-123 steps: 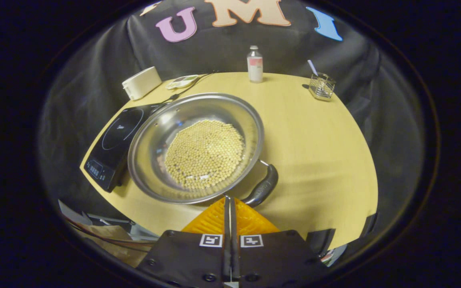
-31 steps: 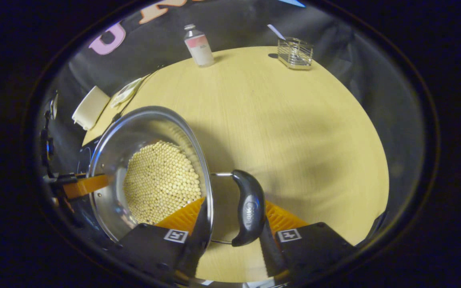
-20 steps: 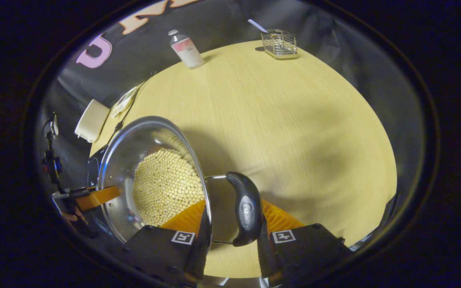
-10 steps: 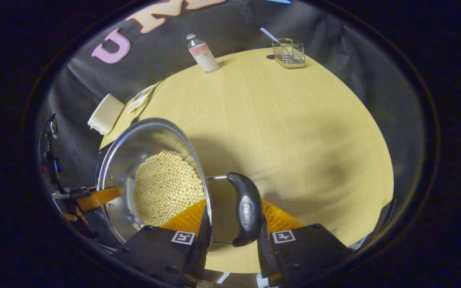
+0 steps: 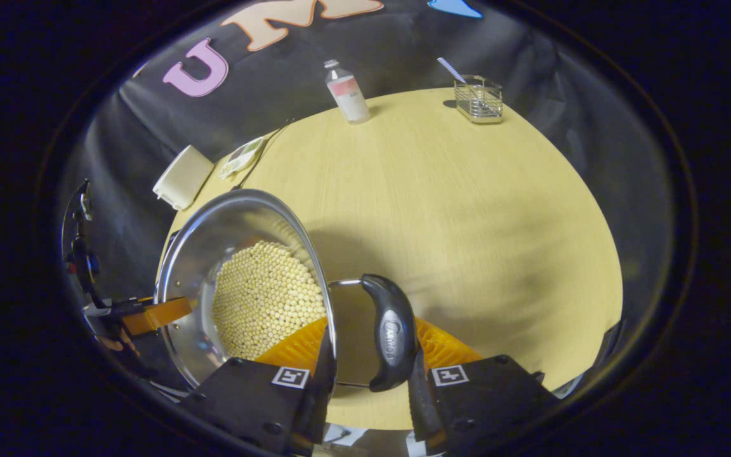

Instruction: First push the handle of the pot to place it horizontally, then grasp the pot with both hands and set it on the induction cooktop.

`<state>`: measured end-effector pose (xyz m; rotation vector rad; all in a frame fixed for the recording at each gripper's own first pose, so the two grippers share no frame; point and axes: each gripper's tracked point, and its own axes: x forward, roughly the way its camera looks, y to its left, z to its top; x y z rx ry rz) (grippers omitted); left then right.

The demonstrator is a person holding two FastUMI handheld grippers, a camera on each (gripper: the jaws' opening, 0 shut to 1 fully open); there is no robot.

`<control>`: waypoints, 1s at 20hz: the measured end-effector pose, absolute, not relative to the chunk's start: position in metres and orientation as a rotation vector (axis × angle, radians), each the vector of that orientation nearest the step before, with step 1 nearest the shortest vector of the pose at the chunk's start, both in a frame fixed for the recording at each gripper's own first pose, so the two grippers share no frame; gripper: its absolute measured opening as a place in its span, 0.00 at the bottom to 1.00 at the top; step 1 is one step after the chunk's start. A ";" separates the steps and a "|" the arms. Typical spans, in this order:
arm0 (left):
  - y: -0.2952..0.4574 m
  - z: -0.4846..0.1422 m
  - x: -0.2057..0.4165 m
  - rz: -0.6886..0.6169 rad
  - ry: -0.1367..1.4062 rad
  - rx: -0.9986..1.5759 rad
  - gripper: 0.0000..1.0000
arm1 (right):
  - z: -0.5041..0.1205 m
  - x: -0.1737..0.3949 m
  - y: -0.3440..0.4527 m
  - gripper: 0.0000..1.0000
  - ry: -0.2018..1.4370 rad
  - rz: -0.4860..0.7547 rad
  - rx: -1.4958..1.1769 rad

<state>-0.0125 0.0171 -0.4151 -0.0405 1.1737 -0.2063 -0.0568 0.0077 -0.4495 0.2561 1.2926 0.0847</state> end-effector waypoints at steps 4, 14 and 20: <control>0.043 -0.419 0.010 -0.263 1.165 -0.016 0.67 | -0.449 -0.054 0.038 0.55 1.285 0.032 0.272; 0.117 -0.416 0.079 -0.413 1.145 0.068 0.67 | -0.438 -0.043 0.129 0.55 1.251 -0.120 0.337; 0.159 -0.427 0.092 -0.415 1.155 0.048 0.67 | -0.438 -0.034 0.173 0.50 1.254 -0.123 0.316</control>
